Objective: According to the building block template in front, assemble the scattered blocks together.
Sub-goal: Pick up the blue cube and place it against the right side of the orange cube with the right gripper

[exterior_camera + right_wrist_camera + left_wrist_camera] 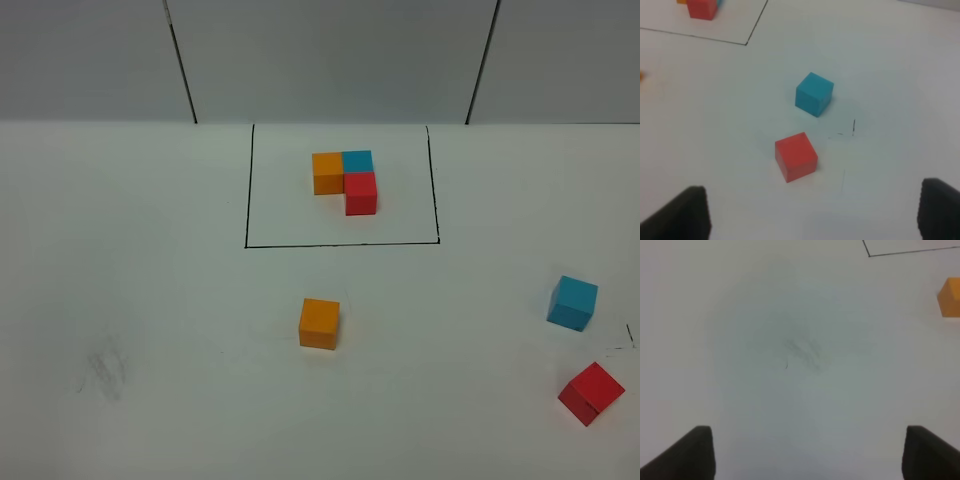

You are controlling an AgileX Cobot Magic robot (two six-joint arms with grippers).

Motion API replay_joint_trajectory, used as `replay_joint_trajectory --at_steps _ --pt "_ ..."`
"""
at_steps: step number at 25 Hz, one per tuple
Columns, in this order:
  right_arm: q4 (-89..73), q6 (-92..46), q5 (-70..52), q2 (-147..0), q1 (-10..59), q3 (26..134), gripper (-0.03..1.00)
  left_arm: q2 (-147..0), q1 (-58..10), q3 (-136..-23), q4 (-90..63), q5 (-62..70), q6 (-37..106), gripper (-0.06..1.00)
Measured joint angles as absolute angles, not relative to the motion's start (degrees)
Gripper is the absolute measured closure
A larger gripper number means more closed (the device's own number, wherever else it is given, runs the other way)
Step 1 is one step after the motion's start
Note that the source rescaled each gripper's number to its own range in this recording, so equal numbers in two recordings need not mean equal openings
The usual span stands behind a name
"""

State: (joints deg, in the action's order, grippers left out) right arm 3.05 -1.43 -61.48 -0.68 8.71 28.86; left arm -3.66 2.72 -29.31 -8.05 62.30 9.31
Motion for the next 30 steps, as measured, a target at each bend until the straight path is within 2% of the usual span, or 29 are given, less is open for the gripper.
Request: replay_joint_trajectory --at_steps 5,30 --pt "3.05 -1.43 -61.48 -0.68 8.71 28.86 0.26 0.10 2.72 -29.31 -8.10 62.43 9.31 0.28" --pt "6.25 2.25 -61.43 -2.75 8.71 28.94 0.26 0.33 2.72 -29.31 -8.10 62.32 9.42 0.29"
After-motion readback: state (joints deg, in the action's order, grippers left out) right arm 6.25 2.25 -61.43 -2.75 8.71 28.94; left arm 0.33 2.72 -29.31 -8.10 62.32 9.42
